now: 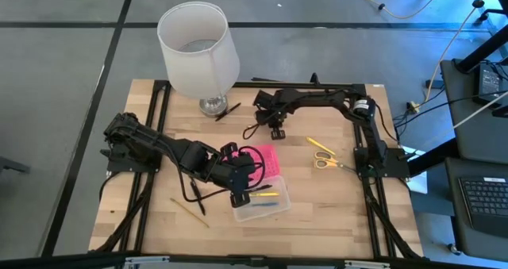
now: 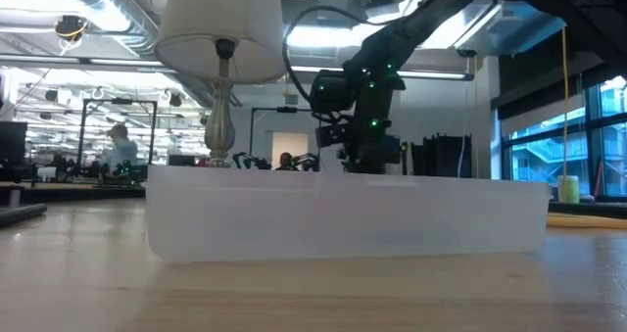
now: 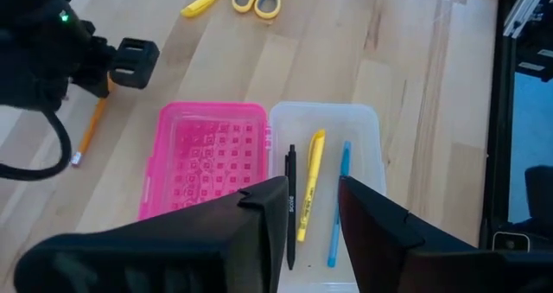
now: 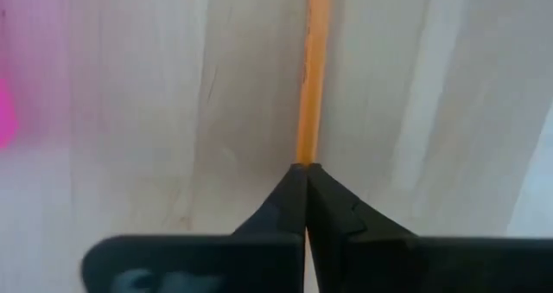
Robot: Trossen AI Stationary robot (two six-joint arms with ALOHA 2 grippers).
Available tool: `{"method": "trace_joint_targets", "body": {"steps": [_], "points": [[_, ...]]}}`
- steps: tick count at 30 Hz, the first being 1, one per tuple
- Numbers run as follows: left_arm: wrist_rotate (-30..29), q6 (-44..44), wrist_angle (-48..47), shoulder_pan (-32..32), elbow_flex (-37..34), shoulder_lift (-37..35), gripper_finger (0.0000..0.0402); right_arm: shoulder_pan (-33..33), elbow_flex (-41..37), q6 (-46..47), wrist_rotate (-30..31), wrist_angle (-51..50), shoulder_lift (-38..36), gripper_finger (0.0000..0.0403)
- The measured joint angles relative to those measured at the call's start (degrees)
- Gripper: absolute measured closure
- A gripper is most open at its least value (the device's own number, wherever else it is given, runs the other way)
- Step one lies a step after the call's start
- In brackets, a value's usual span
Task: Pick & place school supplies into a supply box
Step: Put the orange pencil into the transparent supply box
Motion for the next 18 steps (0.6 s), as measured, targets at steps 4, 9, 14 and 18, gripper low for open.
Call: {"method": "trace_joint_targets", "body": {"steps": [4,9,14,18], "points": [[0.0,-0.4,0.0,0.0,0.0,0.0,0.0303,0.0,-3.1,4.3,-0.9,2.4,-0.8,0.0396],[0.0,-0.9,0.0,-0.1,0.0,0.0,0.0303,1.0,-3.4,9.0,-0.3,2.8,-0.9,0.0394],[0.0,-0.9,0.0,-0.1,0.0,0.0,0.0306,2.9,-4.5,13.4,0.6,4.5,-1.1,0.0394],[0.0,-1.0,0.0,-0.3,0.0,0.0,0.0304,4.7,-4.7,13.5,1.7,5.6,-1.1,0.0393]]}}
